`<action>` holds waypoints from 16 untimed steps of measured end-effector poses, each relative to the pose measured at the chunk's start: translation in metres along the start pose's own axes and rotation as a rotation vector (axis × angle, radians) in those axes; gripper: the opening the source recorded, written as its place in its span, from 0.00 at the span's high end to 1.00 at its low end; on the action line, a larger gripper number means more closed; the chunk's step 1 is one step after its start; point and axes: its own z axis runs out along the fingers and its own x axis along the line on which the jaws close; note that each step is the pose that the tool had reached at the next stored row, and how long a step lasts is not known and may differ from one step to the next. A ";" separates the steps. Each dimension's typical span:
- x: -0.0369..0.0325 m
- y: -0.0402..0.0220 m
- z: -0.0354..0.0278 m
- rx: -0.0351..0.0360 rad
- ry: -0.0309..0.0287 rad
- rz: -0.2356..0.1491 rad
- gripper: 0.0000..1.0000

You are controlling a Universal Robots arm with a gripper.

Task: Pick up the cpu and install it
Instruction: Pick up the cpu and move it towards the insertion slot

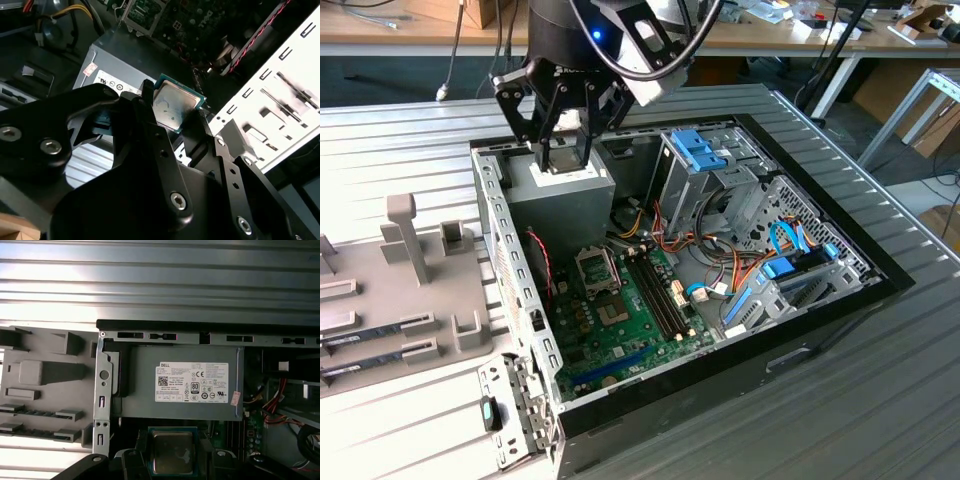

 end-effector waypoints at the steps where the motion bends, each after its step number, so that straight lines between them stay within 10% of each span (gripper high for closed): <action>1: -0.0008 -0.0003 0.0005 0.0001 0.0000 0.000 0.53; 16: -0.0142 -0.0040 0.0091 0.0040 0.0001 0.000 0.53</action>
